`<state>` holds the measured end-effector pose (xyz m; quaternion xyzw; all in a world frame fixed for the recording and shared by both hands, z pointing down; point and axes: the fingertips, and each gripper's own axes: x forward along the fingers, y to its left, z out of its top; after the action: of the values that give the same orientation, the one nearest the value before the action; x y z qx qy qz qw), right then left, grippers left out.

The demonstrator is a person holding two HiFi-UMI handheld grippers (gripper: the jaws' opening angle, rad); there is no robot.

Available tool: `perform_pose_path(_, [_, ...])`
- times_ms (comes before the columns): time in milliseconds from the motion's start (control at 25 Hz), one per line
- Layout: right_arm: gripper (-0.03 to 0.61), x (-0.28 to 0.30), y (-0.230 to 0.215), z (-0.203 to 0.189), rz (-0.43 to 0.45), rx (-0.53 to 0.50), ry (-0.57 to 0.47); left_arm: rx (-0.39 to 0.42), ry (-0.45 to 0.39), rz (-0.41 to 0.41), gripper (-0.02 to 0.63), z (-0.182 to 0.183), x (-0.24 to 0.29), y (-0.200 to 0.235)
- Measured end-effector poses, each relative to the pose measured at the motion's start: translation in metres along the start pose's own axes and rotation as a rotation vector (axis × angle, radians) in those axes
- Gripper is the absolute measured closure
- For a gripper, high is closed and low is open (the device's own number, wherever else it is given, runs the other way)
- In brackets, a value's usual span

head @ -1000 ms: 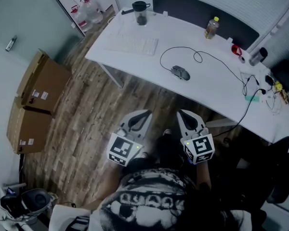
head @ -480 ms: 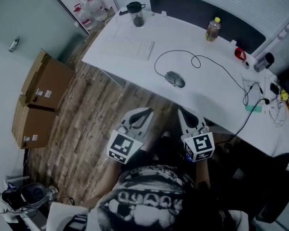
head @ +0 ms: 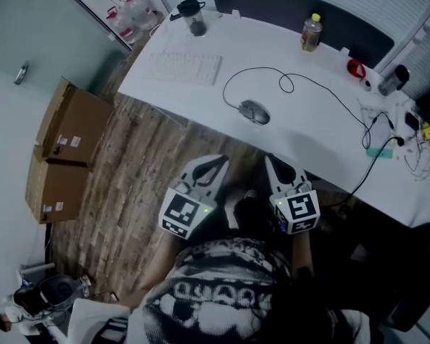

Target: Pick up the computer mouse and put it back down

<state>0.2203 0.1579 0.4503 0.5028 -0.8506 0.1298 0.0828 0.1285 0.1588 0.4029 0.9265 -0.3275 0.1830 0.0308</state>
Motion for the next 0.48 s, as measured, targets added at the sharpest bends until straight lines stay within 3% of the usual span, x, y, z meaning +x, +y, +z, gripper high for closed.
perform_pose_path(480, [0.577, 0.008, -0.026, -0.019, -0.125, 0.062, 0.052, 0.031, 0.007, -0.129, 0.603, 0.001, 0.038, 0.016])
